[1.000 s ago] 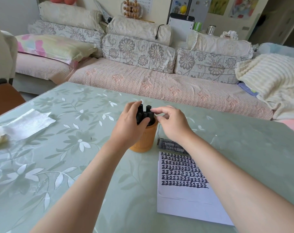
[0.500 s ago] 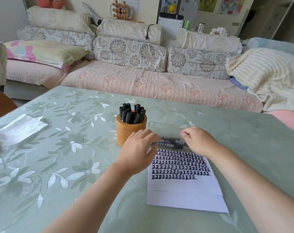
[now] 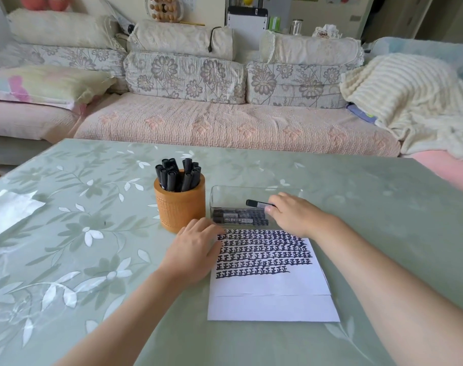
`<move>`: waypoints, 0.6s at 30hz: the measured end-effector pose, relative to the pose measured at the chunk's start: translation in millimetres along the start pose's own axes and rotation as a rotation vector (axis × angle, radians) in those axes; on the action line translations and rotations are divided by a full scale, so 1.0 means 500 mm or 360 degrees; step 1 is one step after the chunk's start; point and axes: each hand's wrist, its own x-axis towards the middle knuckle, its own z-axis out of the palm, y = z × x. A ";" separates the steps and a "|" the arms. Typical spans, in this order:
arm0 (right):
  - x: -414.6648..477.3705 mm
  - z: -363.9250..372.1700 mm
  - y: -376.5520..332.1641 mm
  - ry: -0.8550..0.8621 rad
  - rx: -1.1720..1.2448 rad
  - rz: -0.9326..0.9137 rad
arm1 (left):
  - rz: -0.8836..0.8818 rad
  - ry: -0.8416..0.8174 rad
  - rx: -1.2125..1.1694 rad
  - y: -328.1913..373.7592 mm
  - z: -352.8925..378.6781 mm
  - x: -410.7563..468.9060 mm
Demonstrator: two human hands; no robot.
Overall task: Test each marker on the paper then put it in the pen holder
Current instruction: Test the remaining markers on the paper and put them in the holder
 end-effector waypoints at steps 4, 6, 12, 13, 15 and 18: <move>-0.005 -0.006 -0.019 0.0373 -0.0072 -0.0214 | -0.0009 -0.0018 -0.0002 0.000 -0.002 0.000; -0.014 -0.012 -0.044 0.0481 -0.0055 -0.0346 | -0.0020 0.0008 -0.0042 0.002 -0.005 0.000; -0.065 0.006 -0.108 0.0200 0.0083 -0.0422 | -0.0090 0.0130 -0.0278 0.003 -0.011 -0.008; -0.070 0.012 -0.110 0.0162 0.0128 -0.0384 | -0.0098 0.0135 -0.0305 0.004 -0.014 -0.008; -0.076 0.024 -0.109 0.0114 0.0271 -0.0310 | -0.0048 0.0128 -0.0301 0.008 -0.025 -0.009; -0.074 0.037 -0.111 0.0124 0.0478 -0.0276 | 0.0062 0.0137 -0.0268 0.016 -0.036 -0.009</move>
